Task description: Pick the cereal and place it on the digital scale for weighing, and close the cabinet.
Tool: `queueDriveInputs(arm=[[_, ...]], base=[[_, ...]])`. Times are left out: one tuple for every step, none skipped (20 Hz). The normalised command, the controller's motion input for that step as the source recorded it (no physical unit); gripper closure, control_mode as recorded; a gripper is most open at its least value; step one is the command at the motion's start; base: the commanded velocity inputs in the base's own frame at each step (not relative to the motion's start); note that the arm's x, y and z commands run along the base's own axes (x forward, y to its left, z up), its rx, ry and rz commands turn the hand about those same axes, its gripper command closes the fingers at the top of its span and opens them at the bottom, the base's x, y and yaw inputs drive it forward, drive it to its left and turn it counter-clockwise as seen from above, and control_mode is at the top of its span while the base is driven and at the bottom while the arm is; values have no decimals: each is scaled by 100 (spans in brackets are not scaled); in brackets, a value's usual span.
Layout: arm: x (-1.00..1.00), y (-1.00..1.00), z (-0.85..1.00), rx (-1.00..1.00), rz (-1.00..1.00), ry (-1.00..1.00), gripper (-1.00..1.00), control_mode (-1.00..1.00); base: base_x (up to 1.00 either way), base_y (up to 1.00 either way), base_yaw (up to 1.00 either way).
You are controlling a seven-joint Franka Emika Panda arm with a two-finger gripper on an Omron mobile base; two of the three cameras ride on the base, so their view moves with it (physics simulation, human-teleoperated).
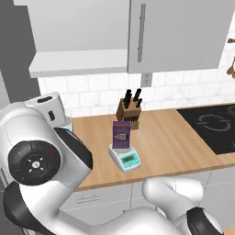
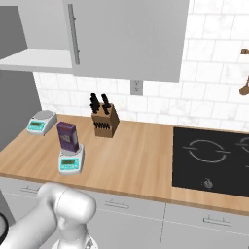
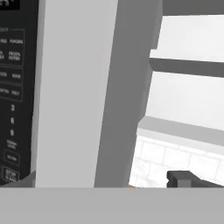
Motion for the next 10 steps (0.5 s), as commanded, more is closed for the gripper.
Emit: queueDriveInputs(arm=[[11, 0, 0, 0, 1, 0, -100, -100], [17, 0, 0, 0, 0, 0, -100, -100], [24, 0, 0, 0, 0, 0, -100, -100], [31, 0, 0, 0, 0, 0, -100, -100], [31, -4, 0, 0, 0, 0, -100, -100], [33, -10, 0, 0, -2, 0, -100, -100], [32, -11, 0, 0, -3, 0, -100, -100], [30, -11, 0, 0, -5, 0, -100, -100], [28, -11, 0, 0, -6, 0, -100, -100], [26, -12, 0, 0, -7, 0, -100, -100]], base=[[0, 0, 0], [0, 0, 0], [0, 0, 0], [0, 0, 0], [0, 0, 0], [0, 0, 0], [0, 0, 0], [0, 0, 0], [0, 0, 0], [0, 0, 0]])
